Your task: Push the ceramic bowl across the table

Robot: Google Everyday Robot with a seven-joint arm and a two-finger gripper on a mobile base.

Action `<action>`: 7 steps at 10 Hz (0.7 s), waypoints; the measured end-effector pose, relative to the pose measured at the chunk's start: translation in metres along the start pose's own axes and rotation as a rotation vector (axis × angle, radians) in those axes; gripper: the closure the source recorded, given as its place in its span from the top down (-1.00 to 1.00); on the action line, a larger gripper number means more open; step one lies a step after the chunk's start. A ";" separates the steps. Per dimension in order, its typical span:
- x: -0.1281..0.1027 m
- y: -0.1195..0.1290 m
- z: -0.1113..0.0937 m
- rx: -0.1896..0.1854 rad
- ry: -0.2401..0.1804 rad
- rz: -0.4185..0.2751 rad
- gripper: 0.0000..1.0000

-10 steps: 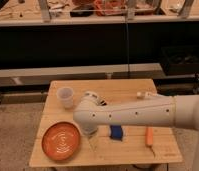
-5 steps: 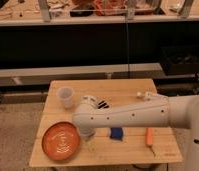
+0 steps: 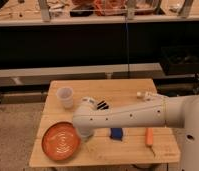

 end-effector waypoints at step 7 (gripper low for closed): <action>0.004 -0.003 0.011 0.004 -0.027 -0.007 0.24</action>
